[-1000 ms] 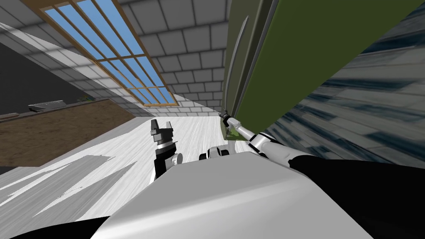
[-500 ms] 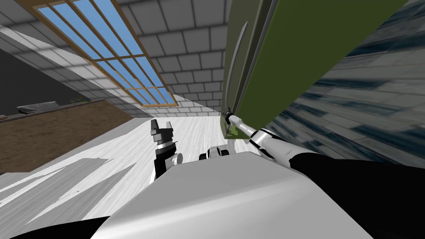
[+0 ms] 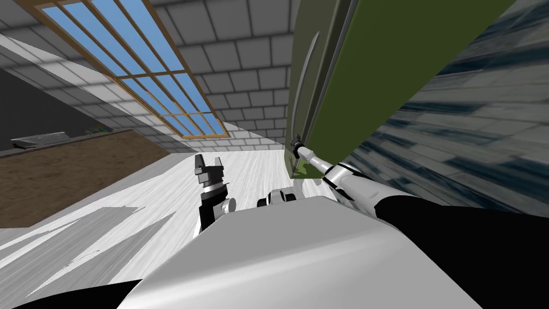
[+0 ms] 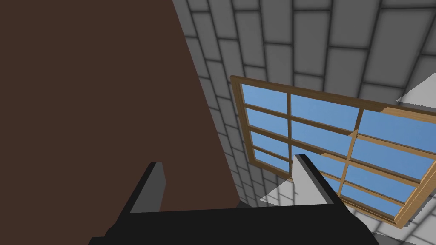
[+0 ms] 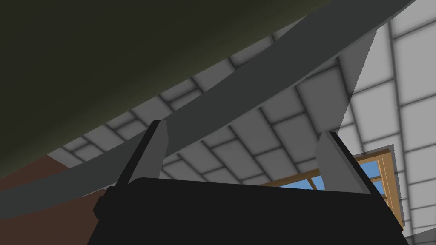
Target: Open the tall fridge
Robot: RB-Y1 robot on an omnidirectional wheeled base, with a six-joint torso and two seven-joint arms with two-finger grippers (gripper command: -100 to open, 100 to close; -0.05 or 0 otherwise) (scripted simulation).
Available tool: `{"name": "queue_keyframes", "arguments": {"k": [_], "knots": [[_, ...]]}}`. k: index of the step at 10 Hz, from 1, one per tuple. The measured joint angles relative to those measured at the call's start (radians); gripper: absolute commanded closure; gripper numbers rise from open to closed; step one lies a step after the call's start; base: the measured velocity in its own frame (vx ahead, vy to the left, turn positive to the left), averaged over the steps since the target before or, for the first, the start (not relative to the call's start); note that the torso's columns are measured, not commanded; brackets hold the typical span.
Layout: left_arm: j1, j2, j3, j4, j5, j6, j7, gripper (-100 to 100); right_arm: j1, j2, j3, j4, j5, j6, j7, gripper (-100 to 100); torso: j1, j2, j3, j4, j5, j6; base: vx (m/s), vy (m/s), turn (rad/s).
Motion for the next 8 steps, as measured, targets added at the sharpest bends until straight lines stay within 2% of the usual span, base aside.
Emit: {"name": "queue_keyframes", "arguments": {"k": [1,2,4,5,6,7,8], "knots": [[0.000,0.000,0.000,0.000,0.000,0.000,0.000,0,0.000,0.000,0.000,0.000,0.000,0.000,0.000,100,0.001,0.000,0.000,0.000,0.000,0.000,0.016,0.154,0.113],[0.000,0.000,0.000,0.000,0.000,0.000,0.000,0,-0.017,0.007,-0.010,0.041,0.022,0.008,-0.016,100,0.011,0.000,0.000,0.000,0.003,-0.001,0.067,0.193,0.064],[0.000,0.000,0.000,0.000,0.000,0.000,0.000,0,-0.010,-0.003,-0.027,0.044,-0.010,0.037,0.013,100,0.010,-0.003,-0.002,-0.001,0.003,-0.001,0.113,0.286,0.135],[0.000,-0.001,-0.001,0.000,0.000,0.000,0.000,0,-0.028,-0.001,-0.042,0.093,0.008,0.055,-0.001,100,0.008,-0.001,-0.001,0.000,0.002,-0.001,0.119,0.262,0.069],[0.000,0.000,0.000,0.000,0.000,0.000,0.000,0,-0.031,0.005,-0.048,0.103,-0.001,0.072,0.006,100,0.002,0.001,0.001,0.000,0.001,0.000,0.074,0.153,-0.004],[0.000,0.000,0.000,0.000,0.000,0.000,0.000,0,-0.027,0.006,-0.051,0.092,-0.019,0.083,0.028,100,-0.006,0.004,0.003,0.001,-0.001,0.001,0.103,0.186,0.108],[0.000,0.000,0.000,0.000,0.000,0.000,0.000,0,-0.035,0.008,-0.060,0.115,-0.021,0.098,0.035,100,-0.001,0.002,0.002,0.001,-0.001,0.000,0.131,0.217,0.172]]}}
